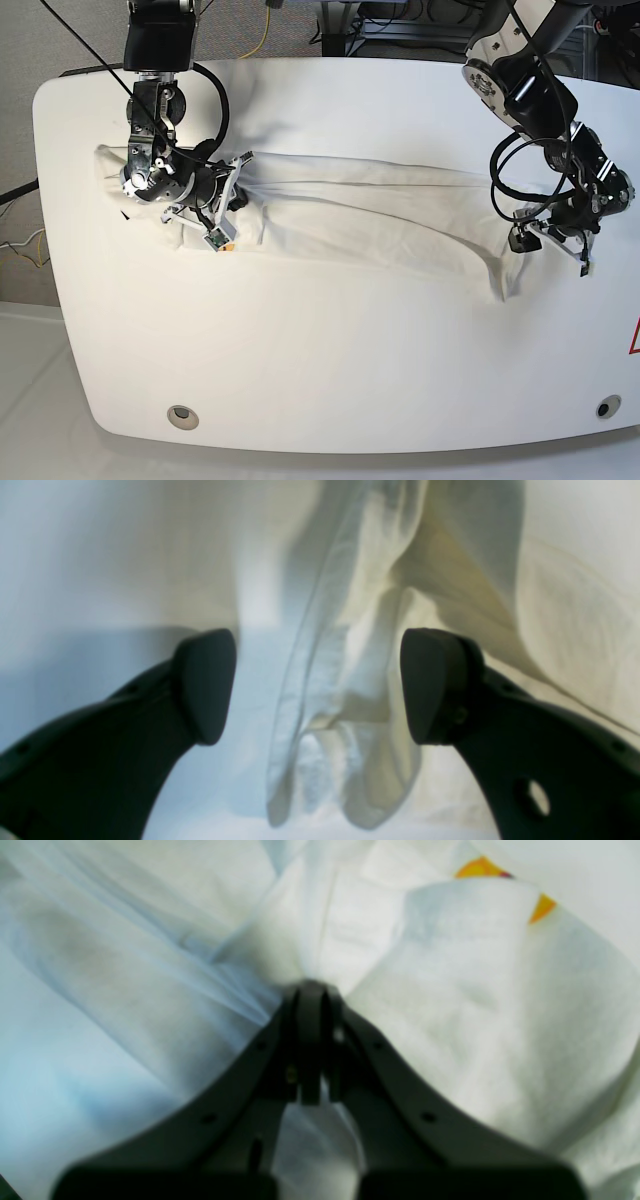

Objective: Fold the T-shirt properly
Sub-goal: 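Lift the strip's end with the left gripper and pull it inward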

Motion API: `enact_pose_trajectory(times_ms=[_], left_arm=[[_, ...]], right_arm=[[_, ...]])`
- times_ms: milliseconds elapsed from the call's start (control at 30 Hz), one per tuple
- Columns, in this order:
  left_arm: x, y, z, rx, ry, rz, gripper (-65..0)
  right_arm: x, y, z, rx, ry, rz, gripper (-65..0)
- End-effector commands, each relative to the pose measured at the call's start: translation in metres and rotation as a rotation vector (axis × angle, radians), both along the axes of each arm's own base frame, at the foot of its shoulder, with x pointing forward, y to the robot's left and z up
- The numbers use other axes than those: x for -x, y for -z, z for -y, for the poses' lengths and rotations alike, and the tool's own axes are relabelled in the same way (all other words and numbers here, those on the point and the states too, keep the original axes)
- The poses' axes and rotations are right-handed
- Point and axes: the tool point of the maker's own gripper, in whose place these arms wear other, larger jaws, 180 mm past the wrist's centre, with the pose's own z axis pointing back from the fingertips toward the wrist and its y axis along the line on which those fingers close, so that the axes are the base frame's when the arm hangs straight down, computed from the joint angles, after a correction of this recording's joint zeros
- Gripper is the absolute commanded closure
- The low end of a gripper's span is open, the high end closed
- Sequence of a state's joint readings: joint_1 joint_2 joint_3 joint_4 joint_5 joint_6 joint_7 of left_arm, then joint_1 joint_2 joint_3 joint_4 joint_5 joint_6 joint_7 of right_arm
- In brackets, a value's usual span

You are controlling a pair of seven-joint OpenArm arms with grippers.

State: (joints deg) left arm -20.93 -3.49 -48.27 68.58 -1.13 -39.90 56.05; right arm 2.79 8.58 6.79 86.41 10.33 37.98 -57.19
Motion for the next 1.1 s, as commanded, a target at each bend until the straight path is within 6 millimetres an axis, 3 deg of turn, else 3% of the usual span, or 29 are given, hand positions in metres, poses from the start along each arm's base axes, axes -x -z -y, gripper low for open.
enact_pose_trajectory(times_ms=[0, 633, 1067], left_arm=[[-0.014, -0.021, -0.013, -0.024, -0.013, 0.070, -48.5], [-0.014, 0.023, 0.017, 0.117, -0.007, 0.053, -48.5], [-0.014, 0.042, 0.056, 0.175, 0.054, 0.014, -48.5]], right_arm=[[0.014, 0.013, 0.023, 0.116, 0.002, -0.080, -0.4], [0.015, 0.014, 0.023, 0.117, 0.002, -0.084, -0.4], [0.015, 0.013, 0.023, 0.117, 0.002, -0.082, -0.4]])
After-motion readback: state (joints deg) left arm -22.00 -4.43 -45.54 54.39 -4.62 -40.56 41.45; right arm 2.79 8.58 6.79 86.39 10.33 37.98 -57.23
